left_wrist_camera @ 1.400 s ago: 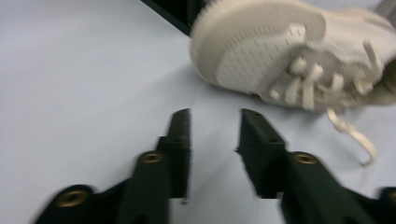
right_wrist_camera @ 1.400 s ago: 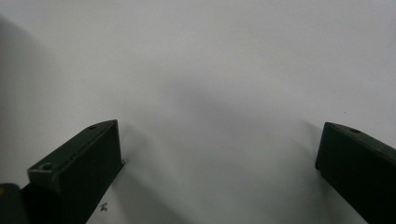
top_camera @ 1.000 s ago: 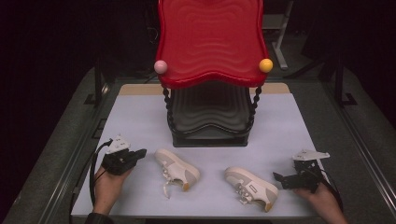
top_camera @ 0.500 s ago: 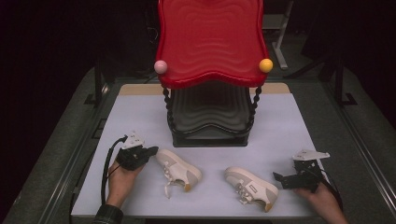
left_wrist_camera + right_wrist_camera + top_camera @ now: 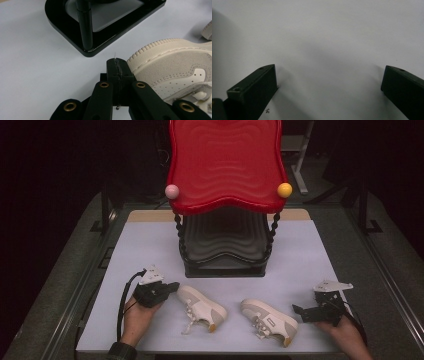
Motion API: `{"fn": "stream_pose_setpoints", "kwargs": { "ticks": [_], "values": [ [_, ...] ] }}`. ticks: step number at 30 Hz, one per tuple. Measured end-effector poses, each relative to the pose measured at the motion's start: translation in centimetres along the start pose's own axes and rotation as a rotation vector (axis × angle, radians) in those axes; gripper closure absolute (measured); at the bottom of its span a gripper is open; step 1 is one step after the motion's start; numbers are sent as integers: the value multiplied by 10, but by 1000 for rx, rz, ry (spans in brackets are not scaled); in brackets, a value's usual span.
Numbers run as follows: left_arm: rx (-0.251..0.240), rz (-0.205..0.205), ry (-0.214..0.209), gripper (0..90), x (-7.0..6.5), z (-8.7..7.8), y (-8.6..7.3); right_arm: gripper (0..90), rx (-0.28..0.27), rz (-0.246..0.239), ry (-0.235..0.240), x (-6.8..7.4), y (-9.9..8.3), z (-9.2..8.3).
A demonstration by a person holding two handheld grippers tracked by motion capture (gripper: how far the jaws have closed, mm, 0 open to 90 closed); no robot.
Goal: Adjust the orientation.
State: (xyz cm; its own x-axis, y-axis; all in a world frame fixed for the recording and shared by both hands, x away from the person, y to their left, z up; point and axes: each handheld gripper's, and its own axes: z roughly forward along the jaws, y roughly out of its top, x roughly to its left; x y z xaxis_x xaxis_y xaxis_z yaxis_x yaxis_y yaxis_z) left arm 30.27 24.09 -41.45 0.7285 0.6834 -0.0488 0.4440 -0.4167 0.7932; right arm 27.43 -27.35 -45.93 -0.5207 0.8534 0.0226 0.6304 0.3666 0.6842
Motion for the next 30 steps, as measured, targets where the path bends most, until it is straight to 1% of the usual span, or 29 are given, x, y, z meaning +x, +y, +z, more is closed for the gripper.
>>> {"fn": "stream_pose_setpoints", "kwargs": {
  "ticks": [1, 2, 3, 4, 5, 6, 8, 9, 11, 12, 13, 14, 16, 17, 18, 19, 20, 23, 28, 30],
  "values": [
    [-20, -6, -2, 898, -2, -6, 1, 0, 0, -1, 0, 0, 0, 0],
    [-29, -2, -5, 897, -4, -10, 2, 0, -1, -2, 0, 0, 0, 0],
    [-29, -2, -5, 897, -4, -10, 2, 0, 0, 0, 0, 0, 0, 0],
    [-43, 13, -17, 897, -12, -18, 5, 0, 0, -2, 0, 0, 0, 0],
    [-49, 23, -24, 897, -18, -22, 6, 0, 0, -1, 0, 0, 0, 0],
    [-49, 23, -24, 897, -18, -22, 6, 0, 0, -1, 0, 0, 0, 0],
    [-55, 44, -51, 896, -30, -29, 7, 0, -1, -2, 0, 0, 0, 0],
    [-59, 60, -82, 893, -42, -32, 7, 0, -1, -2, 0, 0, 0, 0],
    [-63, 73, -114, 893, -54, -32, 6, 0, 0, -1, 0, 0, 0, 0],
    [-63, 73, -114, 893, -54, -32, 6, 0, 0, -1, 0, 0, 0, 0],
    [-58, 95, -135, 893, -65, -29, 6, 0, 0, -1, 0, 0, 0, 0],
    [-58, 95, -135, 893, -65, -29, 6, 0, 0, -1, 0, 0, 0, 0],
    [-53, 113, -140, 891, -72, -24, 7, 0, 0, -1, 0, 0, 0, 0],
    [-43, 125, -137, 888, -73, -21, 8, 0, 0, -1, 0, 0, 0, 0],
    [-26, 124, -136, 879, -74, -13, 8, 0, 0, -1, 0, 0, 0, 0],
    [-26, 124, -136, 880, -74, -13, 8, 0, 0, -1, 0, 0, 0, 0],
    [-46, 111, -144, 881, -72, -11, 8, 0, -1, -2, 0, 0, 0, 0],
    [-52, 105, -150, 897, -70, -8, 10, 0, 0, -1, 0, 0, 0, 0],
    [-54, 114, -143, 898, -69, -2, 16, 0, -1, -2, 0, 0, 0, 0],
    [-51, 128, -136, 899, -68, 2, 22, 0, 0, -2, 0, 0, 0, 0]
  ]
}}
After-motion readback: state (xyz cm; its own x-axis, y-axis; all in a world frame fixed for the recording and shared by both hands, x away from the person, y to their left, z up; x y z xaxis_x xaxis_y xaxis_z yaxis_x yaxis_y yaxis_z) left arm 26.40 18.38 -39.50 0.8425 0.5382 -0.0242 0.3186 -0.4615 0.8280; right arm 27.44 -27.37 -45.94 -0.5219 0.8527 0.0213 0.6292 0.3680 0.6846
